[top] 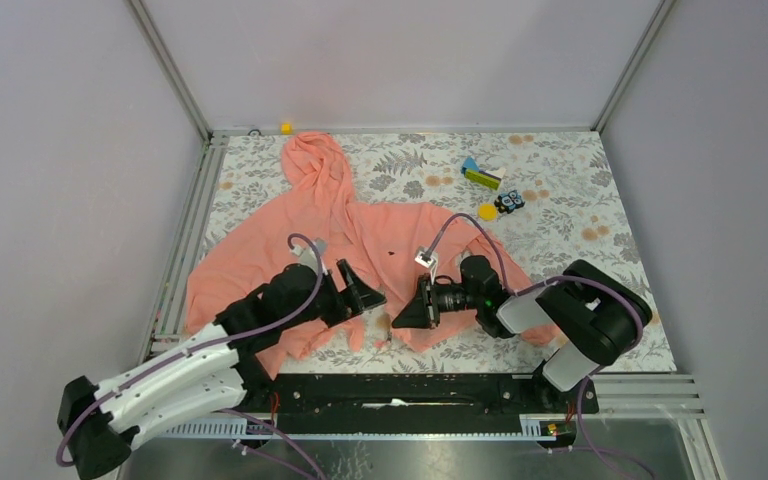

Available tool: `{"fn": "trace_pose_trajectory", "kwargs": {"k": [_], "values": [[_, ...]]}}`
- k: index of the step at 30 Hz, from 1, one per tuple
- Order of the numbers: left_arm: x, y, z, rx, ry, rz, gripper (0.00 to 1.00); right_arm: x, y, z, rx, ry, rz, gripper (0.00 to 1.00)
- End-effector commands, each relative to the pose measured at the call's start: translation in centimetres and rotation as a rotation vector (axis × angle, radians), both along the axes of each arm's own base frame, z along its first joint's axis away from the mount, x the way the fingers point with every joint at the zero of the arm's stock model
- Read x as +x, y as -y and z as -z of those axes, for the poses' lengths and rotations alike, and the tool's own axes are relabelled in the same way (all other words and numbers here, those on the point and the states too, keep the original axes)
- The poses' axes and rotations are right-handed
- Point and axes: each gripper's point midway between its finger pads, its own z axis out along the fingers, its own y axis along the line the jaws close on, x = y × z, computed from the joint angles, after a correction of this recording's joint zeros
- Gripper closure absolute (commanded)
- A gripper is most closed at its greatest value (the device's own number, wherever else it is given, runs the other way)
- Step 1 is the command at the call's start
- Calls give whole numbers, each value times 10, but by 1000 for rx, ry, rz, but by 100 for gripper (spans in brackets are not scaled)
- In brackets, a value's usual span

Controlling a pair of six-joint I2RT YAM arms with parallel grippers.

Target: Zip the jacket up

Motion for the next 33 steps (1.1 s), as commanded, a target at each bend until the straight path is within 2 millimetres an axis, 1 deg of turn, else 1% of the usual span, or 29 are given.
{"fn": "trace_pose_trajectory", "kwargs": {"k": [1,3,4,7,8,9,11,13,16,19,21,24,30,33], "values": [[-28,-32,20,204,-124,47,23,-2,0,-22,98,51,-76,100],[-41,-41,30,298,-196,91,30,-1,0,-21,94,50,-69,100],[-45,-43,33,344,-225,119,31,0,1,-20,88,44,-65,100],[-52,-52,46,524,-311,203,37,1,3,-18,75,38,-52,100],[-51,-55,54,600,-348,227,38,1,4,-18,73,38,-46,100],[-49,-58,54,644,-347,247,39,2,5,-18,70,40,-40,100],[-43,-58,61,728,-373,288,44,2,7,-17,57,47,-28,100],[-36,-55,65,759,-386,326,45,2,9,-16,41,62,-15,100],[-27,-60,80,829,-432,358,47,3,13,-17,31,90,6,100],[-11,-62,88,888,-425,366,50,2,15,-20,34,100,15,100],[-3,-62,92,899,-431,369,53,2,15,-21,38,103,16,100],[1,-52,97,873,-447,390,54,1,15,-22,42,103,15,100],[-4,-43,109,836,-494,400,52,0,14,-24,53,92,8,100],[-7,-40,110,818,-513,402,47,1,13,-24,53,86,7,100]]}}
